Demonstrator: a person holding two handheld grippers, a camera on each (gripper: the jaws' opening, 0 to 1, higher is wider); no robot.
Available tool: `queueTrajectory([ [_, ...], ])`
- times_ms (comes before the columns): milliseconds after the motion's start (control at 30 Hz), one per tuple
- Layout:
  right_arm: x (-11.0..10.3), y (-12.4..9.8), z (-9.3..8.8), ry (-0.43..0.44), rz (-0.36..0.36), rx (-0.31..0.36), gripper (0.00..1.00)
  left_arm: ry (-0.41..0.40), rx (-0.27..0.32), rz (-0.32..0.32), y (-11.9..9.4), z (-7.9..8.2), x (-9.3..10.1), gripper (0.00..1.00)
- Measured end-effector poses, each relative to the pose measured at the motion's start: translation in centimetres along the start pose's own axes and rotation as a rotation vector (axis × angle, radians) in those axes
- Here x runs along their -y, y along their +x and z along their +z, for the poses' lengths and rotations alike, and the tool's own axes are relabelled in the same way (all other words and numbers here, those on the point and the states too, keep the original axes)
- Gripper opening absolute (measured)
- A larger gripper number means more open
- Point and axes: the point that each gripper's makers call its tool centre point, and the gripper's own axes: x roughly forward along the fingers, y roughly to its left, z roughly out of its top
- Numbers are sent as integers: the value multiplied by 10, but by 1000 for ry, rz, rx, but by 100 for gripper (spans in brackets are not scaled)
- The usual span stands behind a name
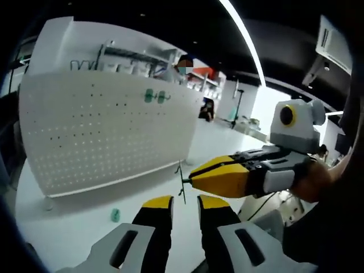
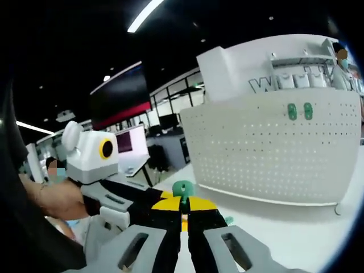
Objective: Insert the hook assembly into the mounting plate slot until the hook locks in place.
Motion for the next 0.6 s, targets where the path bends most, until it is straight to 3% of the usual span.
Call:
queueTrajectory([
  [100,2,0,1,-11,-6,1,0,-21,29,-45,1,4,9,33],
  [300,8,-1,3,-16,-18,2,0,-8,30,-36,3,6,13,61],
  [533,14,-3,6,-36,-28,9,0,-11,27,-54,1,7,15,70],
  [600,17,-3,7,-37,-32,6,0,-17,26,-53,0,7,15,79],
])
